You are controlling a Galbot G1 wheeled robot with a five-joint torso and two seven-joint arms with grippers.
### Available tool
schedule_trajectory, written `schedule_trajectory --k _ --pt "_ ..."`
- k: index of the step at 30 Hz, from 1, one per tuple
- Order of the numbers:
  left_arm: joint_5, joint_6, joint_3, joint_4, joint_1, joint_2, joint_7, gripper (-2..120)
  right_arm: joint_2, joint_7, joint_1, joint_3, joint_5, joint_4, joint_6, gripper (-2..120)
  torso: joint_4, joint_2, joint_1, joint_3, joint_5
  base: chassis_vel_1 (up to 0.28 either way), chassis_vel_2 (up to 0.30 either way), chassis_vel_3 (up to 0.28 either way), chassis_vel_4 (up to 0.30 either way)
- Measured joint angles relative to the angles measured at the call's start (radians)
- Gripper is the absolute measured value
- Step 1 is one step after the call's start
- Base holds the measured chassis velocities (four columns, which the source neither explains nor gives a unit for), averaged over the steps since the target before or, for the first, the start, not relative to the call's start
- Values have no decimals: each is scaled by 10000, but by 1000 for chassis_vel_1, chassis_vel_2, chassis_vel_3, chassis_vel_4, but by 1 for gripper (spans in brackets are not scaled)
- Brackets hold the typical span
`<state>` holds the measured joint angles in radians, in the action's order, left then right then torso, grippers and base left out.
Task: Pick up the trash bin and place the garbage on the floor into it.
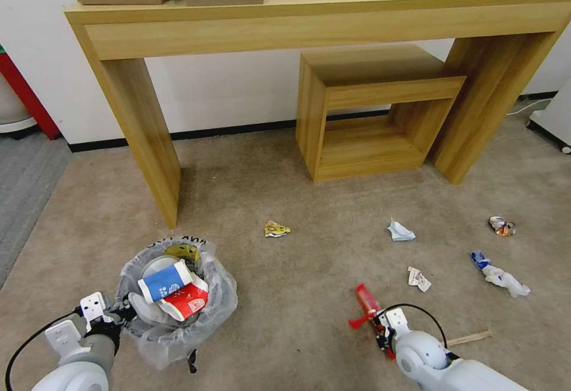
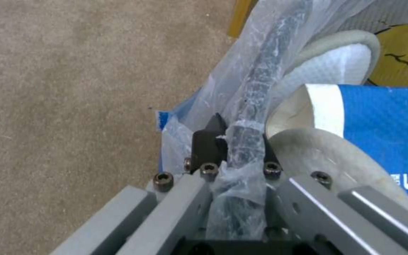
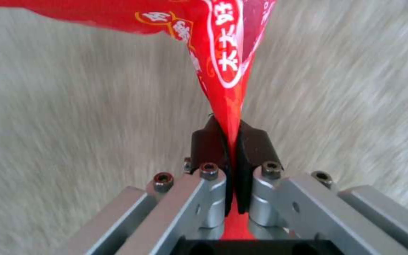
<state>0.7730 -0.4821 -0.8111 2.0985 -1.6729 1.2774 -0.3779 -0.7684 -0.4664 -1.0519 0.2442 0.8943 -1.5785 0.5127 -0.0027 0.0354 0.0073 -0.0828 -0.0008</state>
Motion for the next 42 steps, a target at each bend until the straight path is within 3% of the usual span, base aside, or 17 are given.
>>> schedule_trajectory --k 2,8,9,12,13,15,19,22,23,26,34,40,42 --pt "0 0 0 -26 16 -9 -3 1 134 124 -40 -190 -11 -261 -204 1 1 0 0 0 0 0 0 0 0" --pt "1 -2 39 -125 111 -59 -10 1 832 1391 -166 -990 -466 -1501 -2227 1 0 1 0 0 -1 0 0 0 0" --pt "1 -2 39 -125 111 -59 -10 1 832 1391 -166 -990 -466 -1501 -2227 1 0 1 0 0 -1 0 0 0 0" --pt "11 -60 110 -46 126 -68 -20 1 1058 2595 476 -778 -1024 -2171 -4271 1 2 1 0 0 -1 0 0 0 0" --pt "11 -60 110 -46 126 -68 -20 1 1058 2595 476 -778 -1024 -2171 -4271 1 2 1 0 0 -1 0 0 0 0" --pt "18 -104 142 80 117 -66 -43 1 1090 3094 1346 -259 -1127 -2622 -5121 1 1 1 0 0 3 0 0 0 0" --pt "64 -187 192 256 84 -53 -86 1 1113 3511 2402 313 -1022 -2993 -5686 1 4 0 0 0 2 0 0 0 0" --pt "136 -317 252 587 61 -20 -162 1 1079 4462 4506 1710 -419 -3572 -6659 1 4 1 0 0 -1 0 0 0 0" --pt "136 -317 252 587 61 -20 -162 1 1079 4462 4506 1710 -419 -3572 -6659 1 4 1 0 0 -1 0 0 0 0" --pt "153 -368 266 778 40 24 -189 1 760 5285 5918 3102 302 -3850 -7326 1 3 1 0 0 -1 0 0 0 0" --pt "165 -398 252 950 18 73 -226 1 49 6253 7764 4975 1150 -3828 -7852 1 2 1 -2 0 -1 0 0 0 0" --pt "166 -401 248 1018 0 103 -229 1 -185 6355 8146 5566 1259 -3689 -7954 1 2 3 -1 0 -2 0 0 0 0" --pt "170 -413 232 1118 -31 133 -237 1 -473 6399 8452 6207 1287 -3414 -8009 1 3 2 -2 0 0 0 0 0 0"
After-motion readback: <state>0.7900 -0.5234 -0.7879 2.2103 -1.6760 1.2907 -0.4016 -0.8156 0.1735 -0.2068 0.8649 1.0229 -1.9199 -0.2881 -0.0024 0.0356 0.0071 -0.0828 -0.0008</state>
